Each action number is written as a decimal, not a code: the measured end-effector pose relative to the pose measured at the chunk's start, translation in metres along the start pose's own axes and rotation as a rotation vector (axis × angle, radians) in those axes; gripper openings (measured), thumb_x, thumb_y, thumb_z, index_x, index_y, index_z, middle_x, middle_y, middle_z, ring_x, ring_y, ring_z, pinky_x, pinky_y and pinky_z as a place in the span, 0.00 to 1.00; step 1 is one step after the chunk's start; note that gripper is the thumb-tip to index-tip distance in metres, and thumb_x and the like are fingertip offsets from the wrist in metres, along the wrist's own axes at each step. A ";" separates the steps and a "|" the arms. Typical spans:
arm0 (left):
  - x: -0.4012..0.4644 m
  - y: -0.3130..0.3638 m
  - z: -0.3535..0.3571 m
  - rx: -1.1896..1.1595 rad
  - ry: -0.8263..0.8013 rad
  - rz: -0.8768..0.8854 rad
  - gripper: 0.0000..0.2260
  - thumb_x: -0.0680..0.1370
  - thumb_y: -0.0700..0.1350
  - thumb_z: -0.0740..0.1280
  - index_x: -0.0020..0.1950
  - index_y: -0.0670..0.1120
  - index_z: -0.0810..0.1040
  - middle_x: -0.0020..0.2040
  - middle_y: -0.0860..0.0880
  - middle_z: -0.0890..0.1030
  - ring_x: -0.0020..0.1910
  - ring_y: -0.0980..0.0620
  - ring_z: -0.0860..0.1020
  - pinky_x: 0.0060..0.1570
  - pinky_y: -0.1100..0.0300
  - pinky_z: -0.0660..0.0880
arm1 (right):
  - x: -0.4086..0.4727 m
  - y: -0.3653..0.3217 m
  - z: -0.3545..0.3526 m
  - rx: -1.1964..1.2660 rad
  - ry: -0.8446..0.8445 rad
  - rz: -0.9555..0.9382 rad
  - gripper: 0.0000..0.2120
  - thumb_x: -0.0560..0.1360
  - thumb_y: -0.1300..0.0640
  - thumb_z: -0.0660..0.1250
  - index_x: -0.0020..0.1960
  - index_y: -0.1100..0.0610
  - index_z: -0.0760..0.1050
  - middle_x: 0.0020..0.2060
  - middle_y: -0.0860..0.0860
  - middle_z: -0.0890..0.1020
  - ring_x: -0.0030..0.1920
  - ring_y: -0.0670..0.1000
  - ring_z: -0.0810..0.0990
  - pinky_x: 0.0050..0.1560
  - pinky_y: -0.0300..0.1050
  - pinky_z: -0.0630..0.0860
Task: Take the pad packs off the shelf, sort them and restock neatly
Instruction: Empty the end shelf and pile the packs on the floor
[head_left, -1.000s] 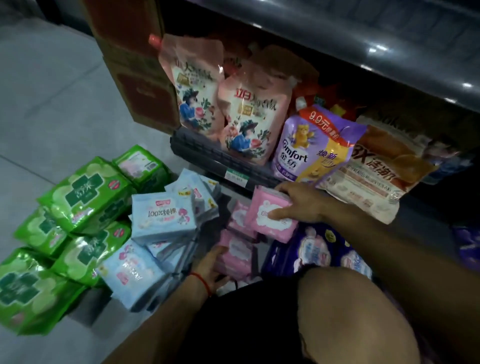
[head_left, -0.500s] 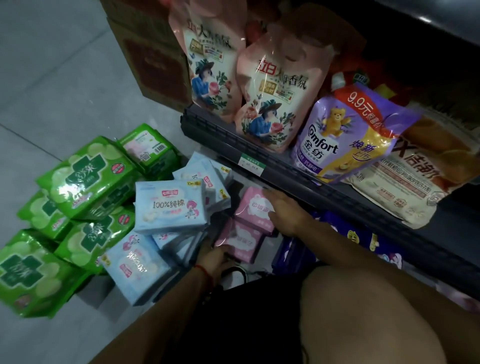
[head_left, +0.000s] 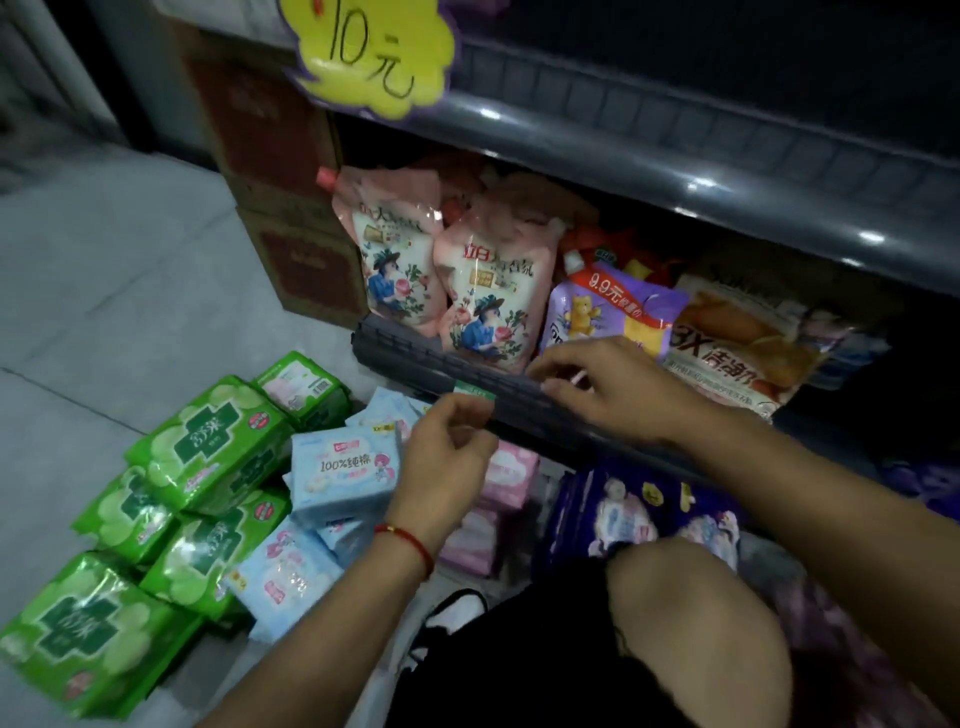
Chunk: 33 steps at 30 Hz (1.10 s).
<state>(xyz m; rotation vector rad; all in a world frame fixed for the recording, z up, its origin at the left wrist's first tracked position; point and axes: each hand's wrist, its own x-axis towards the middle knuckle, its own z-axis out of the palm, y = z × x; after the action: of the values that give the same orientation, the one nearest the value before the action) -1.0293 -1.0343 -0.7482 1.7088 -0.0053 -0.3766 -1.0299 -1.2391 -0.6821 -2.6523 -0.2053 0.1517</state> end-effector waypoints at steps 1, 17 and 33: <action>0.004 0.024 -0.004 0.026 0.013 0.088 0.12 0.77 0.34 0.67 0.54 0.49 0.81 0.51 0.53 0.84 0.50 0.55 0.82 0.54 0.57 0.80 | 0.001 -0.009 -0.016 -0.027 0.111 -0.045 0.12 0.81 0.59 0.66 0.63 0.54 0.81 0.56 0.48 0.84 0.53 0.42 0.79 0.54 0.37 0.75; 0.180 0.320 -0.031 0.631 0.349 0.785 0.10 0.73 0.39 0.68 0.53 0.45 0.81 0.50 0.45 0.84 0.51 0.46 0.81 0.56 0.56 0.76 | 0.109 -0.004 -0.146 -0.554 0.407 0.286 0.29 0.81 0.37 0.53 0.75 0.53 0.66 0.69 0.55 0.75 0.68 0.58 0.72 0.67 0.56 0.66; 0.395 0.387 0.025 1.664 0.118 0.428 0.40 0.70 0.54 0.70 0.78 0.43 0.60 0.75 0.38 0.64 0.75 0.35 0.63 0.72 0.37 0.65 | 0.125 0.002 -0.123 -0.500 0.740 0.258 0.17 0.71 0.38 0.61 0.45 0.50 0.77 0.36 0.49 0.79 0.35 0.55 0.77 0.42 0.50 0.74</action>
<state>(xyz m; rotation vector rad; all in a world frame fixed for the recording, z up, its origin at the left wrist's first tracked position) -0.5816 -1.2121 -0.4760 3.2468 -0.7742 0.1811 -0.8895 -1.2746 -0.5829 -2.9908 0.3907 -0.8943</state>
